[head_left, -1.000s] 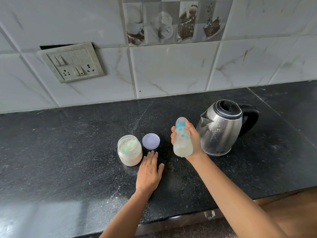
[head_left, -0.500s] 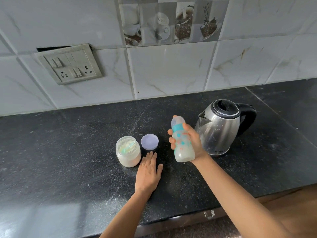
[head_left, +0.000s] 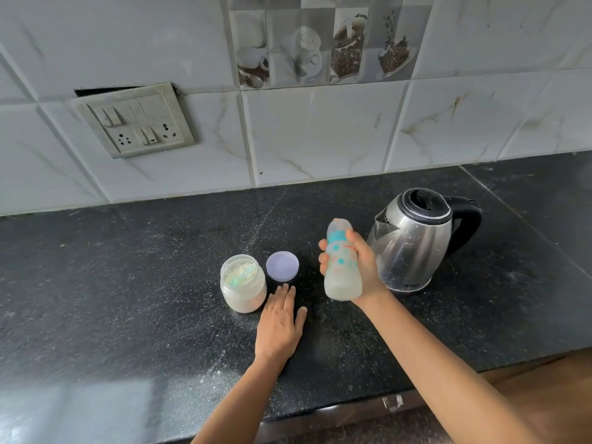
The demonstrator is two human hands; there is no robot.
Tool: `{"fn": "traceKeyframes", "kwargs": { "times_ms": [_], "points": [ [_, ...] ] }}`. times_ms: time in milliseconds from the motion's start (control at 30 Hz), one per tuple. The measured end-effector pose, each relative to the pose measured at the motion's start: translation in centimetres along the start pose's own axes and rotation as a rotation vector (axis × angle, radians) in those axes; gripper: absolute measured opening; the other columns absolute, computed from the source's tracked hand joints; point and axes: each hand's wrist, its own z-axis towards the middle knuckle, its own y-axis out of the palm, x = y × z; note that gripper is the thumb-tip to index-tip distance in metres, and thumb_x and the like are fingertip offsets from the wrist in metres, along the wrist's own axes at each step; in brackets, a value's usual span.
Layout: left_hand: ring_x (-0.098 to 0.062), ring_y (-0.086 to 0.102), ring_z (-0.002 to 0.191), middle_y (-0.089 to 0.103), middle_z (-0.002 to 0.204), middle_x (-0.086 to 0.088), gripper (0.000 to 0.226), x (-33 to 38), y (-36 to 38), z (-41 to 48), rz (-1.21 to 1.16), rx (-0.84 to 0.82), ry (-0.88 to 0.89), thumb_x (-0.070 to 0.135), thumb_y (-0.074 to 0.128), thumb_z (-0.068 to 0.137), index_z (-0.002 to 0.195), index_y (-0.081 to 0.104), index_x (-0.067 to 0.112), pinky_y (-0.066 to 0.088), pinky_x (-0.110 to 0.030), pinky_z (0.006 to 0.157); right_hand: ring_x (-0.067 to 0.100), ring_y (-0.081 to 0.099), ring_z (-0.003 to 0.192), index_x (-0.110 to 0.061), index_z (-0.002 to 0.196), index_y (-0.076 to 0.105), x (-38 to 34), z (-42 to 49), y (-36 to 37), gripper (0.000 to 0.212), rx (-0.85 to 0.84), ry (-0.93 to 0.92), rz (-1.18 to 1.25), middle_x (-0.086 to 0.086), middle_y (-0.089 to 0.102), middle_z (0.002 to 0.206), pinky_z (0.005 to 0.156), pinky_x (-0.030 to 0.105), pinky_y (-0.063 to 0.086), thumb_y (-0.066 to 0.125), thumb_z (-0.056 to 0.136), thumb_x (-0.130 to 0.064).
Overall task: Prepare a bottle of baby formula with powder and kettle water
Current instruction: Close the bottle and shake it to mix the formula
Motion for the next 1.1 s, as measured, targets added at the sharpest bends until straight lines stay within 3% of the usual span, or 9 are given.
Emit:
{"fn": "traceKeyframes", "kwargs": {
  "times_ms": [100,233,400,567,733,900,1033,1100],
  "points": [
    [-0.017,0.021,0.142,0.033,0.151,-0.006,0.054,0.0,0.0,0.0,-0.002,0.000,0.000,0.040,0.038,0.098,0.144,0.035,0.011,0.005,-0.024,0.116,0.022,0.060,0.061,-0.018,0.119,0.051,0.0,-0.5,0.3,0.067,-0.079,0.029,-0.073,0.011,0.059,0.089,0.052,0.031,0.054,0.083,0.063,-0.033],
    [-0.016,0.020,0.143,0.031,0.152,-0.006,0.055,-0.1,0.0,0.0,0.009,0.000,0.003,0.041,0.036,0.098,0.145,0.033,0.011,0.002,-0.022,0.114,0.020,0.062,0.058,-0.009,0.108,0.050,-0.4,0.4,0.3,0.080,0.036,-0.054,0.156,0.009,0.060,0.085,0.051,0.028,0.055,0.092,0.044,-0.029],
    [-0.016,0.019,0.143,0.031,0.152,-0.005,0.055,0.0,-0.1,-0.1,0.004,0.004,0.000,0.041,0.037,0.098,0.145,0.033,0.012,0.002,-0.022,0.114,0.022,0.060,0.059,-0.016,0.114,0.055,-0.2,-0.5,0.6,0.067,-0.072,0.045,-0.059,0.011,0.059,0.087,0.051,0.031,0.054,0.087,0.057,-0.032],
    [-0.017,0.021,0.142,0.033,0.151,-0.006,0.054,0.1,-0.1,0.0,0.000,-0.001,-0.001,0.040,0.038,0.098,0.144,0.034,0.012,0.006,-0.025,0.115,0.021,0.065,0.059,-0.009,0.116,0.046,-0.4,0.7,0.5,0.096,0.079,-0.024,0.279,0.010,0.062,0.085,0.051,0.029,0.056,0.095,0.035,-0.022],
    [-0.017,0.021,0.142,0.033,0.151,-0.006,0.054,0.0,-0.1,0.0,-0.003,-0.003,-0.001,0.040,0.038,0.098,0.144,0.035,0.011,0.008,-0.027,0.116,0.020,0.058,0.059,-0.019,0.121,0.052,0.5,-0.5,0.4,0.062,-0.161,0.041,0.031,0.012,0.056,0.089,0.051,0.030,0.054,0.081,0.067,-0.029],
    [-0.017,0.020,0.143,0.032,0.152,-0.005,0.054,0.1,-0.2,0.0,-0.016,0.000,-0.006,0.040,0.038,0.098,0.144,0.033,0.012,0.009,-0.027,0.116,0.021,0.065,0.060,-0.007,0.110,0.051,-0.3,0.1,0.1,0.080,-0.016,-0.007,0.337,0.011,0.063,0.088,0.053,0.030,0.057,0.095,0.043,-0.019],
    [-0.017,0.020,0.143,0.032,0.152,-0.005,0.055,0.0,-0.1,-0.1,-0.003,-0.001,-0.005,0.041,0.038,0.098,0.145,0.033,0.012,0.004,-0.024,0.114,0.019,0.060,0.060,-0.015,0.119,0.048,-0.2,-0.4,-0.6,0.066,-0.102,0.017,0.058,0.010,0.058,0.091,0.053,0.028,0.055,0.083,0.065,-0.030],
    [-0.017,0.020,0.143,0.032,0.152,-0.006,0.055,0.0,-0.1,0.0,0.001,-0.002,-0.006,0.041,0.037,0.098,0.145,0.033,0.012,0.004,-0.024,0.115,0.020,0.060,0.061,-0.016,0.121,0.048,-0.2,-0.3,-0.6,0.064,-0.116,0.021,0.107,0.011,0.059,0.092,0.054,0.030,0.056,0.081,0.068,-0.028]
  ]
}}
